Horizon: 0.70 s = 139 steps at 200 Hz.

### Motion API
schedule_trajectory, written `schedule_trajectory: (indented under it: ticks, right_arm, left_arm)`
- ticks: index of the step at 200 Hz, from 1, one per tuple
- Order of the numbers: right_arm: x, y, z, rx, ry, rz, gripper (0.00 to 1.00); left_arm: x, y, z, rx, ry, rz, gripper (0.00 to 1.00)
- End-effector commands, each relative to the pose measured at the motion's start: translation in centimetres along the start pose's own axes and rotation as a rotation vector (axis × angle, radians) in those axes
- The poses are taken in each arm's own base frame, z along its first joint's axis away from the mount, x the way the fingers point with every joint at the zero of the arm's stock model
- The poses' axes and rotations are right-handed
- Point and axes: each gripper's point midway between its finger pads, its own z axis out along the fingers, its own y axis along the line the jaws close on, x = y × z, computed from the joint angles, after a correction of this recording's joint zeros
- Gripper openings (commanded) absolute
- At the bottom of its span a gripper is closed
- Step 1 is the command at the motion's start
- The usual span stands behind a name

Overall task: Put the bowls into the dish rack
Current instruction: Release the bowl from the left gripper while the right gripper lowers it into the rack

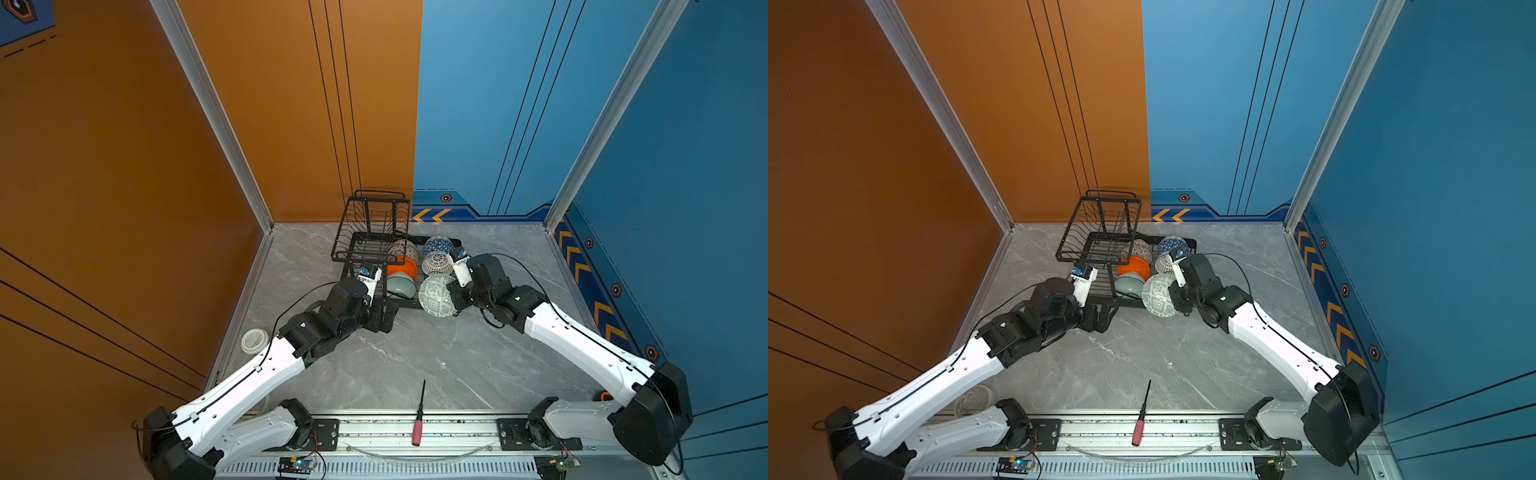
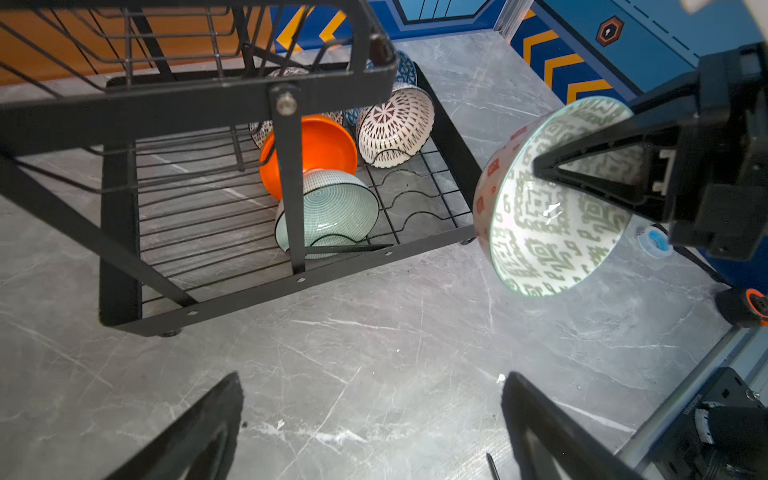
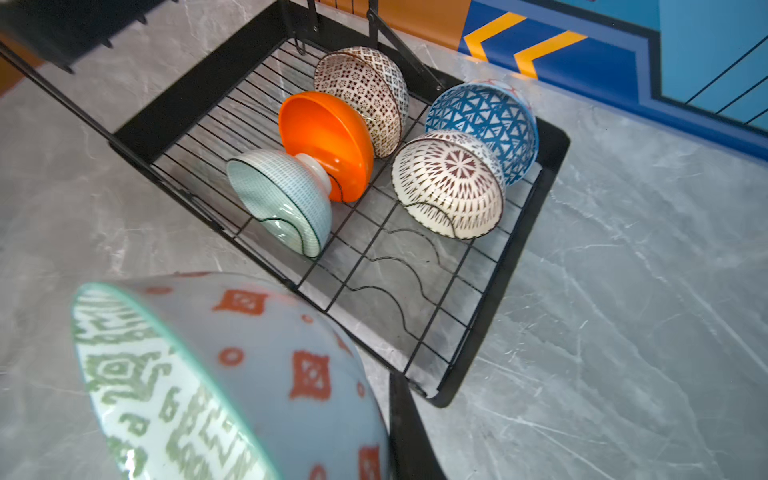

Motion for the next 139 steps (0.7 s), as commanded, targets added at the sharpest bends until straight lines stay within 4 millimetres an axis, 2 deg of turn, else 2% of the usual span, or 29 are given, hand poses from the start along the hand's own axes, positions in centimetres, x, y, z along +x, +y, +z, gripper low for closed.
schedule_trajectory:
  ticks: [1,45,139]
  right_arm:
    - [-3.7,-2.9,-0.4,0.167,-0.111,-0.126,0.00]
    - [-5.1,-5.3,0.6,0.310,-0.188,-0.292,0.00]
    - [-6.2,-5.7,3.5,0.446,-0.381,-0.573,0.00]
  left_arm:
    - [1.8,0.5,0.0,0.012,0.064,0.019,0.98]
    - [2.3,1.2,0.4,0.009,0.086,0.021,0.98]
    - [2.2,1.6,0.9,0.027,0.104,0.018,0.98]
